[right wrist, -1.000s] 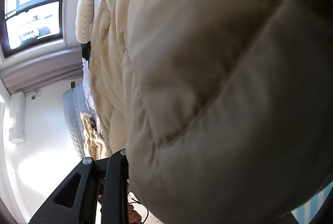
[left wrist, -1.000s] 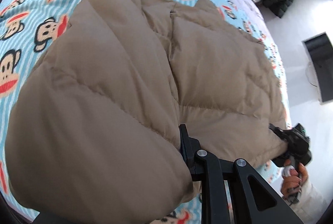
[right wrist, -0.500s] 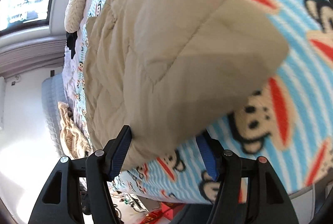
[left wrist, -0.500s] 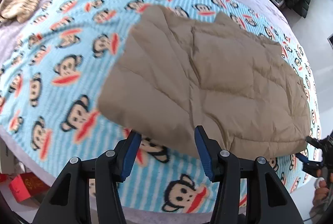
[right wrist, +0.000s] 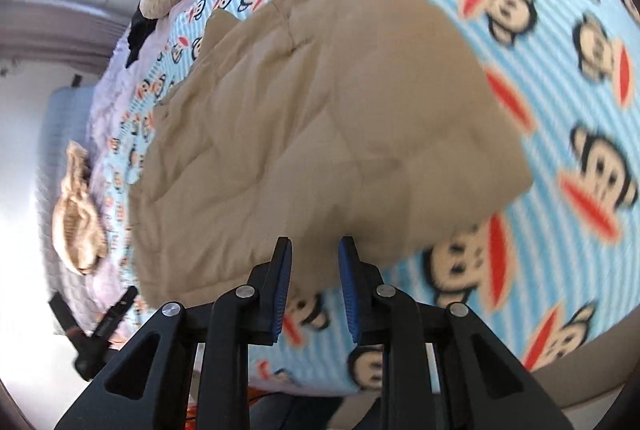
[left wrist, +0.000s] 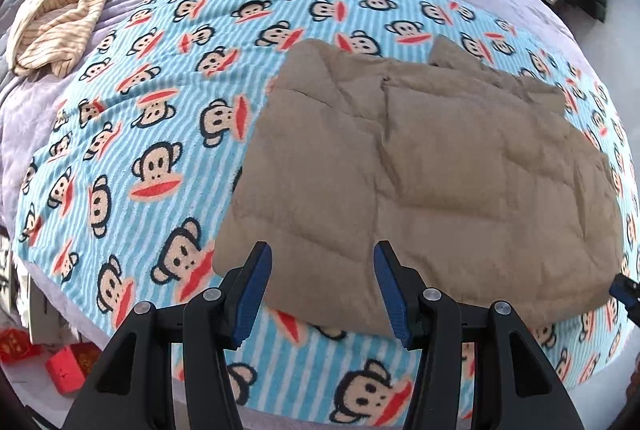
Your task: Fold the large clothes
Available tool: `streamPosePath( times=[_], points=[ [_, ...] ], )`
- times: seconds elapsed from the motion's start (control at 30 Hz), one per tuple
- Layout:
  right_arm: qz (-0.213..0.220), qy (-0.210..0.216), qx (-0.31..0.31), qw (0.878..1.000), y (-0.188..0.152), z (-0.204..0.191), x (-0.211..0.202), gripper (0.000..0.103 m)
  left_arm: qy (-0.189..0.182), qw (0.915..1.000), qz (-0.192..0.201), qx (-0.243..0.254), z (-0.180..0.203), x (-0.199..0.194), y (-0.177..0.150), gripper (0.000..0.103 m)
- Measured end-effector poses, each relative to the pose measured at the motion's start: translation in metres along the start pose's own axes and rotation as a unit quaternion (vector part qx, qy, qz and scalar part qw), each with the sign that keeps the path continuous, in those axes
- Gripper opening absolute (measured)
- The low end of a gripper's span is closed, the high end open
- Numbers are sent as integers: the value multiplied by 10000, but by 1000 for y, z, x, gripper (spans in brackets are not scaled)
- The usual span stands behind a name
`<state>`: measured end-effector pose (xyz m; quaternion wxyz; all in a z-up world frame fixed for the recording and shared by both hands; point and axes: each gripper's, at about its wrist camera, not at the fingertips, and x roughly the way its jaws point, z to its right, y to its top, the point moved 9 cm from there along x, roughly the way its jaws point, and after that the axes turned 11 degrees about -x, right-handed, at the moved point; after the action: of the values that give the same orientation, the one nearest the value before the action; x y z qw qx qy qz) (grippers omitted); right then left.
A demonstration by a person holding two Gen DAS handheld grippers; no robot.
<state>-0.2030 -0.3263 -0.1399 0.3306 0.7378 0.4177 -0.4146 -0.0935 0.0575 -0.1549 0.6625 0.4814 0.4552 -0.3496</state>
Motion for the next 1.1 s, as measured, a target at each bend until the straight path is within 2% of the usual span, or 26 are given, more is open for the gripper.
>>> streamPosePath(
  times=[0.1, 0.17, 0.27, 0.33, 0.43, 0.57, 0.67, 0.77, 0.9, 1.1],
  points=[
    [19, -140, -321, 9994, 14, -7, -7, 27, -55, 9999, 89, -67, 3, 0, 13, 55],
    [51, -434, -552, 9975, 24, -10, -5, 27, 98, 9998, 143, 117, 4, 10, 24, 55],
    [66, -791, -570, 9952, 35, 2, 3, 27, 355, 9989, -117, 284, -6, 50, 33, 55],
    [18, -984, -264, 9948, 36, 21, 16, 27, 440, 9978, -406, 287, -15, 77, 31, 55],
    [-66, -1082, 189, 9939, 34, 36, 38, 24, 230, 9975, -577, 349, -20, 96, 27, 55],
    [-143, -1528, 90, 9881, 33, 36, 53, 24, 57, 9947, -682, 764, -20, 104, 23, 56],
    [-229, -1839, 334, 9821, 35, 34, 48, 26, -60, 9919, -858, 937, -21, 102, 29, 56],
    [-234, -2126, 564, 9752, 34, 27, 36, 27, -254, 9912, -862, 976, -24, 90, 42, 56],
    [-55, -2121, 584, 9755, 34, -6, 26, 27, -440, 9903, -727, 1102, -31, 76, 62, 56],
    [-64, -1721, 32, 9851, 41, -73, 51, 27, -270, 9924, -687, 988, -33, 72, 81, 56]
  ],
)
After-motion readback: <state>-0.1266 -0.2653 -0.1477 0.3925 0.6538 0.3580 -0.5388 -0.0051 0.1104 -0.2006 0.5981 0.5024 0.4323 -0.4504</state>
